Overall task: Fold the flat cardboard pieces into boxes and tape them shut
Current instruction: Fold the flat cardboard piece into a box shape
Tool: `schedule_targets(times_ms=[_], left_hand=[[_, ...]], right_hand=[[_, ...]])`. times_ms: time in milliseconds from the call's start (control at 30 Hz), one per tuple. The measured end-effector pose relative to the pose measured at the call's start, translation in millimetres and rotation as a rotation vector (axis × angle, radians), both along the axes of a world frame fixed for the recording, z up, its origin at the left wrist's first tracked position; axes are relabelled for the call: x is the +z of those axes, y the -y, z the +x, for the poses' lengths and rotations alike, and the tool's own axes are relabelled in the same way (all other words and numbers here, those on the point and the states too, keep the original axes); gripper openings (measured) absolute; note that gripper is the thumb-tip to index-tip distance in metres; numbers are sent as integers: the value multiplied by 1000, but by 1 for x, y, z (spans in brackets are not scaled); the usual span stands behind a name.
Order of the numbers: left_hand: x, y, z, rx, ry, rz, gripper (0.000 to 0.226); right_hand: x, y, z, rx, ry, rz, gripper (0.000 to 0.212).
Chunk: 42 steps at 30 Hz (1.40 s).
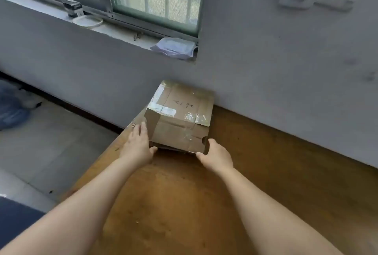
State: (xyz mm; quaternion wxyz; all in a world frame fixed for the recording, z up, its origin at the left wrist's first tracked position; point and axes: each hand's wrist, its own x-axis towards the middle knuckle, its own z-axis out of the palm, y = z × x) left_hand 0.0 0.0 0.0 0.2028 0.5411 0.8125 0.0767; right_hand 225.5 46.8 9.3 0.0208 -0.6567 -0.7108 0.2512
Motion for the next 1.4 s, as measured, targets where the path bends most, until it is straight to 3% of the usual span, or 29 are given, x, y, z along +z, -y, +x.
schedule_targets(times_ms=[167,300,567,767,967,1133,1300,1400], left_hand=[[-15,-27,-13,147,98,99,77],[-17,-43,-17,281,278,162,32],[-18,-44,-3,483,784,218,5],[-14,-20,9,505,865,319,9],[4,12,42,520,857,362,44],[19,55,94,529,876,432,40],[27,109,156,513,895,495,13],[31,139,190,489,875,484,25]], right_hand=[[-18,-20,-14,-264,-190,-98,57],[-25,-26,-21,-464,-360,-82,61],[-30,-27,-16,-555,-379,-100,69],[-24,-12,-3,-599,-429,-33,52],[-6,25,27,-611,-588,81,37],[13,70,73,-568,-635,191,22],[29,125,133,-533,-652,299,22],[36,157,169,-531,-656,333,24]])
